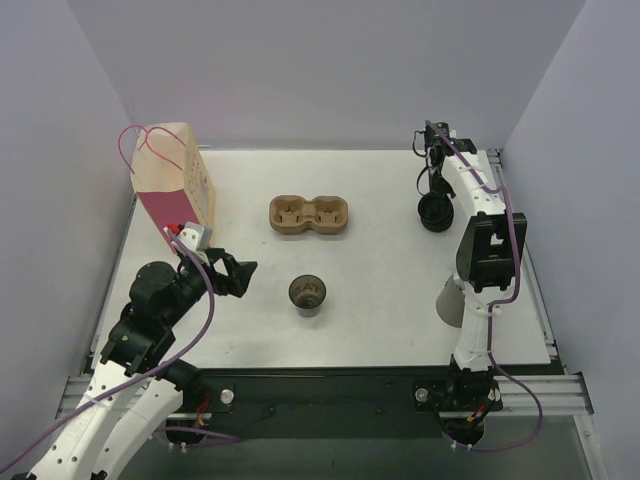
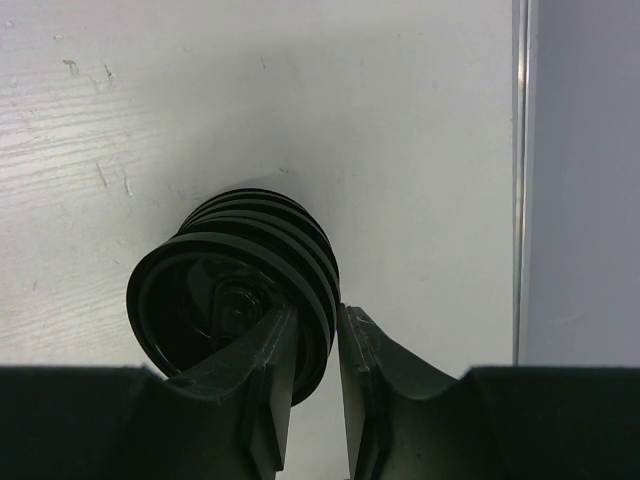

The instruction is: Pack the takeout coffee

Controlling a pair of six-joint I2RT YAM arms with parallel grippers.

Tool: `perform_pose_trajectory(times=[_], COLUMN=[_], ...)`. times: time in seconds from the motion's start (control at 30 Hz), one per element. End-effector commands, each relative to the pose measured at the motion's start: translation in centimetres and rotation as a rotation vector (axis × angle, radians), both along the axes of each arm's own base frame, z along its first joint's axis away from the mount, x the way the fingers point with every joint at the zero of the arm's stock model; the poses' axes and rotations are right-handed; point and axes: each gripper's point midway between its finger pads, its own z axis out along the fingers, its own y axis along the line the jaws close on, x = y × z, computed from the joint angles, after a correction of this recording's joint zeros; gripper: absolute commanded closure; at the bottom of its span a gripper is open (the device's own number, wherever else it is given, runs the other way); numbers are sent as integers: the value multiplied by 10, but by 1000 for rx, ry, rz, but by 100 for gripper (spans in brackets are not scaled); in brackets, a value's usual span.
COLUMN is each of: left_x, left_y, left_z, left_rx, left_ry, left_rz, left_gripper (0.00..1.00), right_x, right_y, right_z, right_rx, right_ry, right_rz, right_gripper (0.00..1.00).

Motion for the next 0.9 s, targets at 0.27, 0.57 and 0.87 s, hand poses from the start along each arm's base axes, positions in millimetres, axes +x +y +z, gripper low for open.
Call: perform_pose_trajectory(times=[0.27, 0.57, 0.87], left_x=[-5, -6, -7], left_y=[-10, -11, -11], left_z=[19, 19, 19], left_rx=[-4, 0, 0], left_ry=[-75, -78, -79], left_rz=[-76, -87, -87], left_gripper=[5, 5, 5], right_x=[-9, -8, -9], right_y=[-3, -6, -5], right_z=[2, 3, -4], right_rx=[-19, -20, -14], right_ry=[53, 51, 69], right_rz=[19, 14, 18], right_gripper=[74, 78, 80])
